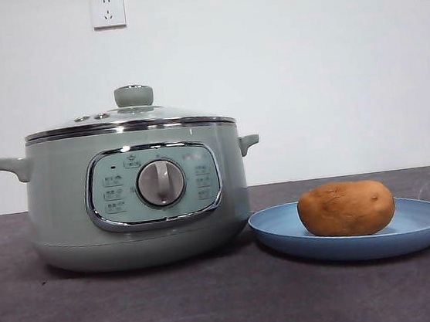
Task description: Take the potato out from the steamer,put the potato on the plate,close the lid
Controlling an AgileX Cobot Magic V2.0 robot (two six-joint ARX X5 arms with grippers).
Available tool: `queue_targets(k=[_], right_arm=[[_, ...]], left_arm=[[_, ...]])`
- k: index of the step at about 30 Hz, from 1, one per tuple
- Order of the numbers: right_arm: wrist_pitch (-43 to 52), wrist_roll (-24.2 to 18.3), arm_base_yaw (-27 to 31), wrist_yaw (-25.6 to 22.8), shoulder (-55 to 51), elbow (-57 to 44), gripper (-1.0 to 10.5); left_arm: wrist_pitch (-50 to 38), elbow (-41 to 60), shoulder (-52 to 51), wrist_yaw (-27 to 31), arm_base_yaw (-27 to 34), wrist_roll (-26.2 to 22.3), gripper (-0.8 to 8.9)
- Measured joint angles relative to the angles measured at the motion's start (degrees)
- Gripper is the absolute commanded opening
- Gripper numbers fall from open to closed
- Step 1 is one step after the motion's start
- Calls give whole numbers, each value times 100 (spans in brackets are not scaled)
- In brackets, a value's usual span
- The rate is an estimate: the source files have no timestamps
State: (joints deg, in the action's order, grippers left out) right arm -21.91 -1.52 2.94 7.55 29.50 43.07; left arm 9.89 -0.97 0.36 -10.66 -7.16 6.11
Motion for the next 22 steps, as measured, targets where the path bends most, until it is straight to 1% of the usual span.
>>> queue_targets(k=[2, 4, 6, 11, 17, 22], right_arm=[[839, 20, 4, 138, -459, -868, 1], [1259, 44, 4, 149, -728, -1467, 1], [1434, 96, 2, 149, -951, -2022, 1], [1412, 361, 2, 146, -1506, -3189, 1], [1427, 765, 2, 149, -2295, -3858, 1], [1259, 883, 2, 149, -2732, -4033, 1]], left_arm=[[0, 0, 0, 0, 0, 0, -3], [0, 0, 0, 0, 0, 0, -3], [0, 0, 0, 0, 0, 0, -3], [0, 0, 0, 2, 0, 0, -3], [0, 0, 0, 0, 0, 0, -3], [0, 0, 0, 0, 0, 0, -3]])
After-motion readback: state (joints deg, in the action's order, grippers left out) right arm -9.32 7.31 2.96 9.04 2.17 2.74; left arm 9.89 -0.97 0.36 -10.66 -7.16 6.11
